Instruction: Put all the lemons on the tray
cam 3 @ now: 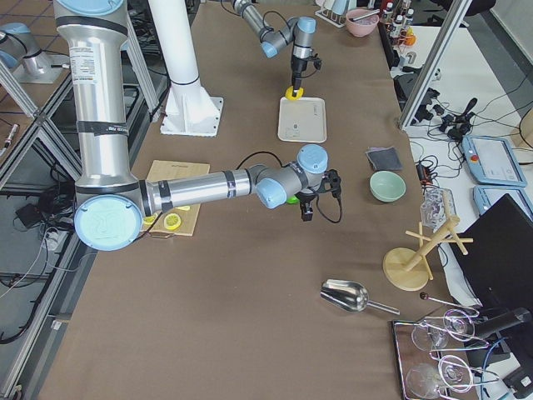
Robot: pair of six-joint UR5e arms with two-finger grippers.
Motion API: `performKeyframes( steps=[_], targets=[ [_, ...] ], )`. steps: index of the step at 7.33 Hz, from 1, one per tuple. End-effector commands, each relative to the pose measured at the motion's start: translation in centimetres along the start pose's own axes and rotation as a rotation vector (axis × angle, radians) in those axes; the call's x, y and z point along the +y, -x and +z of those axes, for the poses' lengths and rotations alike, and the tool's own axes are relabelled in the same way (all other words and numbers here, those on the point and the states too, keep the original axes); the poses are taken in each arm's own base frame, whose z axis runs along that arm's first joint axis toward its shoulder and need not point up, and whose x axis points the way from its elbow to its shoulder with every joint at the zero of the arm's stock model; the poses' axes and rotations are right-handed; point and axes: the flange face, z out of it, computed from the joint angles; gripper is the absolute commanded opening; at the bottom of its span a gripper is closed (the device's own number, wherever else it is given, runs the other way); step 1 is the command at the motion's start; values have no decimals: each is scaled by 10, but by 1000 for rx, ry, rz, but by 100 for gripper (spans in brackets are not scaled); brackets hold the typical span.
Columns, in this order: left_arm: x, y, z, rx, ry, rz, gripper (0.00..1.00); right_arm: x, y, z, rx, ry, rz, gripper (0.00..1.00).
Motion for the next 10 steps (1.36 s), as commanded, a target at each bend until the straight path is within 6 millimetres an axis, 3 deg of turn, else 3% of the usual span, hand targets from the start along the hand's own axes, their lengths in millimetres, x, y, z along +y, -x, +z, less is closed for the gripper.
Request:
performKeyframes(
  steps=[1,2,3,5,6,7,8,9,10],
  targets=[
    [-2,-2,3,-9,2,-11,74,0,0,0,0,1,-1,100],
    [-4,0,2,-7,-6,-6,98,-1,3,-1,-4,-2,1,100],
    [-10,2,-6,-3,-29,-5,98,-9,12,-4,-11,-12,34,100],
    [-44,14,-47,4,-88,-51,98,-19,33,-5,-27,-19,76,100],
    [-64,30,-71,5,-122,-70,98,-20,42,-5,-32,-18,79,100],
    [-84,59,-101,15,-112,-84,98,-20,55,-1,-39,-11,97,100],
    [-100,107,-128,13,-100,-52,98,-15,74,9,-32,-3,117,100],
    [-110,151,-141,-21,-110,7,98,-2,101,25,13,8,122,100],
    [-115,187,-142,-66,-109,66,98,12,133,33,105,30,113,100]
  ],
)
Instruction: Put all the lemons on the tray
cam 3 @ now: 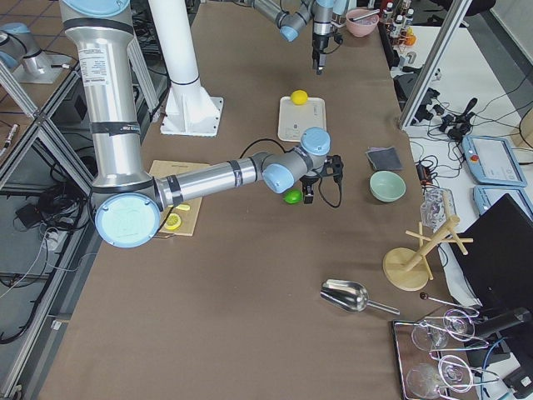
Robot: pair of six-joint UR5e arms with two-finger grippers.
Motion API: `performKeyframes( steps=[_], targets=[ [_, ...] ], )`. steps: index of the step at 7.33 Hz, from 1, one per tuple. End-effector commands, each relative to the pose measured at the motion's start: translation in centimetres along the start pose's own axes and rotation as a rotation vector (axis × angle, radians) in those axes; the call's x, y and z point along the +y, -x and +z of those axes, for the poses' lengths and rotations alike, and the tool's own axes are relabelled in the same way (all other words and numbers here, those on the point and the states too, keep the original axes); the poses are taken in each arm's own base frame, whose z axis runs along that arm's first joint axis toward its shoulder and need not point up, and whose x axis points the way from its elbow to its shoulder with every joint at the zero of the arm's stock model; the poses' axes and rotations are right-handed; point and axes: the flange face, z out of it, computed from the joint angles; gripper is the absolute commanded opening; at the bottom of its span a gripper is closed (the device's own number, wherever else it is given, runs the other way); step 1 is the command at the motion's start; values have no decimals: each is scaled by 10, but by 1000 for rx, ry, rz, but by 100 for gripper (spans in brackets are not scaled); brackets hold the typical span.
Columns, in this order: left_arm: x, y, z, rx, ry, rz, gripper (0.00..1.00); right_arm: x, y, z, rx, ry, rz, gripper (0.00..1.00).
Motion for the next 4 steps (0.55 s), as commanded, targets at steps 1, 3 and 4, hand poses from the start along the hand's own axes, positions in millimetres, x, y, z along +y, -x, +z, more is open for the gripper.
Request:
performKeyframes(
  steps=[1,3,4],
  targets=[
    [-17,84,-11,-73,2,125,98,29,64,15,171,27,-19,100],
    [-21,111,3,-105,20,137,98,38,72,36,221,35,-116,100],
    [-23,115,4,-123,0,141,98,33,66,43,246,39,-204,100]
  ],
)
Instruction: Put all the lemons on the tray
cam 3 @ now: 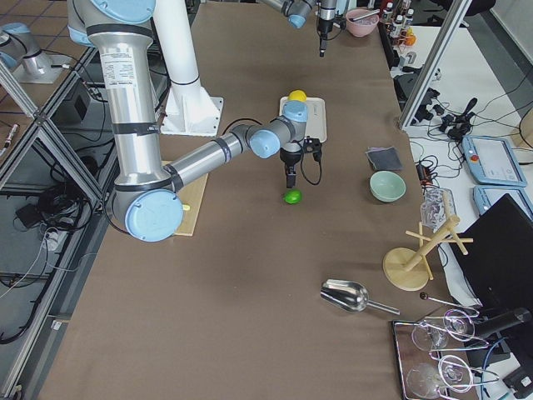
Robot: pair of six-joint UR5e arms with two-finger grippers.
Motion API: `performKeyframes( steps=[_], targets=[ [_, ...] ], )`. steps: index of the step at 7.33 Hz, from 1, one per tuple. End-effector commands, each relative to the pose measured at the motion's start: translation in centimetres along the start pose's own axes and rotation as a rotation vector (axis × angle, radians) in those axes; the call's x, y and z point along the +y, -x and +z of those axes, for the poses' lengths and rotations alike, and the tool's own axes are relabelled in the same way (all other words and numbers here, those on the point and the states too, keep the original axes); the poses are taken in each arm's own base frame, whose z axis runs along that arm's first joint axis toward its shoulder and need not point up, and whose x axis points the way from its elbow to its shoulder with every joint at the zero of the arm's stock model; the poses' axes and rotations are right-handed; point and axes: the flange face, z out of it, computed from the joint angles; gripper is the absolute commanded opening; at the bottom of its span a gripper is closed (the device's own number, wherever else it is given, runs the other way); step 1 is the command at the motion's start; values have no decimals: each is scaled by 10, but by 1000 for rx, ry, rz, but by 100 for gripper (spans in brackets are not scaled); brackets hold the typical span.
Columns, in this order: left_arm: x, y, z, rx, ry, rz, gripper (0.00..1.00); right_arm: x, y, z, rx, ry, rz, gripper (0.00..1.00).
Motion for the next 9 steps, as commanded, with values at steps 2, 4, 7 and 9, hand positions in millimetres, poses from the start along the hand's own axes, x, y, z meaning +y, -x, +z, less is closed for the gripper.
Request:
performKeyframes(
  steps=[2,4,7,9],
  targets=[
    [-1,15,9,-28,-6,0,98,-10,-14,38,44,6,-132,100],
    [-1,14,10,-28,-4,1,98,-15,-25,55,31,-4,-140,97],
    [-1,15,10,-28,-4,0,98,-16,-28,64,40,10,-133,38],
    [-1,15,10,-28,-4,0,98,-17,-29,66,46,10,-130,0]
  ],
)
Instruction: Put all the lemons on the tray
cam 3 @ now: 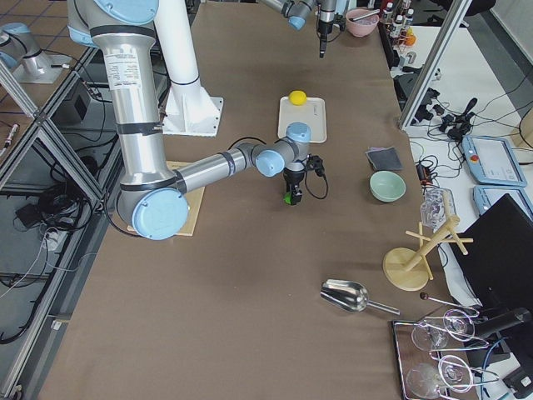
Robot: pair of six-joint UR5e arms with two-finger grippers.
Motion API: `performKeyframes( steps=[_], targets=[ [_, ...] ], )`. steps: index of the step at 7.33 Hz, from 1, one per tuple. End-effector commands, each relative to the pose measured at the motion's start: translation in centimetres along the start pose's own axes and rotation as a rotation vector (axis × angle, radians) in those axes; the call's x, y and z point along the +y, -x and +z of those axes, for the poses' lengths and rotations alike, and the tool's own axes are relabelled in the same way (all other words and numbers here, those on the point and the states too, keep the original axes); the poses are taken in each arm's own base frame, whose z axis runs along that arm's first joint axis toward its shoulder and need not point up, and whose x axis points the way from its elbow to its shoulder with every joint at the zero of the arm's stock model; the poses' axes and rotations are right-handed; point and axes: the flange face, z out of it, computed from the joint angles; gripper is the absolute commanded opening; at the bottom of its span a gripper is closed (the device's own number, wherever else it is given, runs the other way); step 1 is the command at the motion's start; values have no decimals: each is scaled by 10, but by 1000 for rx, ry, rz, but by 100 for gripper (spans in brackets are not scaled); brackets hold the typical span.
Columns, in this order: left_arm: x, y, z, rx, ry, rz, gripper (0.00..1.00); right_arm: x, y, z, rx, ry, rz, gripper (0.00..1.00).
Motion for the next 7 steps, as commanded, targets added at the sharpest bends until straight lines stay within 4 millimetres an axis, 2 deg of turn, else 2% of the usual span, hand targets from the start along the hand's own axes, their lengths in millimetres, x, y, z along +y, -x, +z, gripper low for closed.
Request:
performKeyframes(
  steps=[1,2,4,5,7],
  targets=[
    [0,0,0,1,1,0,98,-20,17,-11,-16,-18,5,0],
    [0,0,0,1,1,0,98,-34,36,-23,-38,-10,44,0],
    [0,2,2,-2,4,-4,98,-70,94,-60,-95,-11,153,0],
    [0,3,3,-3,5,-5,98,-87,141,-68,-125,-13,217,0],
    [0,2,3,-3,6,-6,98,-135,228,-77,-163,-3,291,0]
  ],
)
